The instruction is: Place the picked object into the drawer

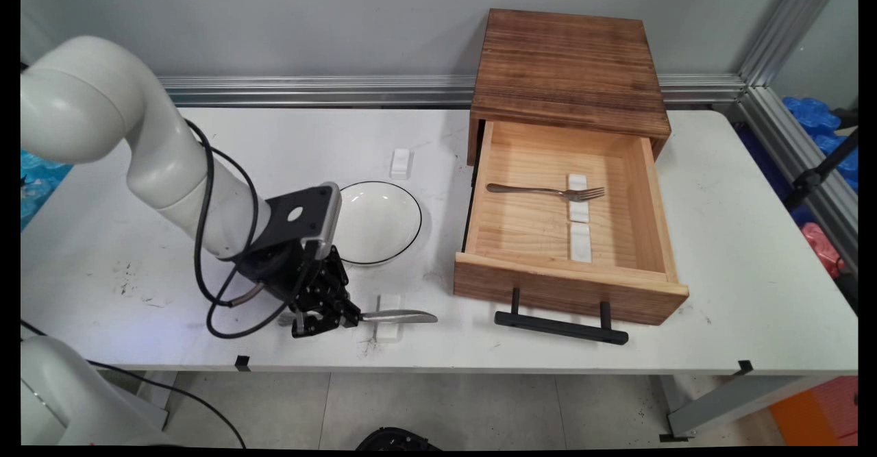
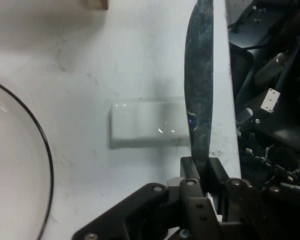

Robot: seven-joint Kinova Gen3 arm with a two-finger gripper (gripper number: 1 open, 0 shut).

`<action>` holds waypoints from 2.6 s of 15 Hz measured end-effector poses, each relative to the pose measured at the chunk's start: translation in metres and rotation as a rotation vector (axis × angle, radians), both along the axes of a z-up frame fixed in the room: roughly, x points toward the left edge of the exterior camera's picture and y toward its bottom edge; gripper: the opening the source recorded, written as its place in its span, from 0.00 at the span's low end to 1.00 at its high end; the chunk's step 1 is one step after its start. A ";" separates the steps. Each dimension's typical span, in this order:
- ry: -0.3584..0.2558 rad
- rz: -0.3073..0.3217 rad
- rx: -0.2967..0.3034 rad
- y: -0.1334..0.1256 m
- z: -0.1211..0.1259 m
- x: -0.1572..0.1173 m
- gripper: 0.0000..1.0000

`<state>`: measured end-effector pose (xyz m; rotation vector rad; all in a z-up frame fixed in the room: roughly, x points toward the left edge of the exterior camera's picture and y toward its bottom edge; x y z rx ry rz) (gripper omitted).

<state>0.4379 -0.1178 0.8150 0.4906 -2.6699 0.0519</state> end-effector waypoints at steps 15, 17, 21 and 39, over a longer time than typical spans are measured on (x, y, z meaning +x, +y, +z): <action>0.080 -0.097 -0.034 -0.030 0.080 -0.003 0.00; 0.090 -0.108 -0.039 -0.037 0.094 -0.006 0.00; 0.110 -0.122 -0.057 -0.055 0.121 -0.017 0.00; 0.109 -0.159 -0.168 -0.177 0.159 -0.115 0.00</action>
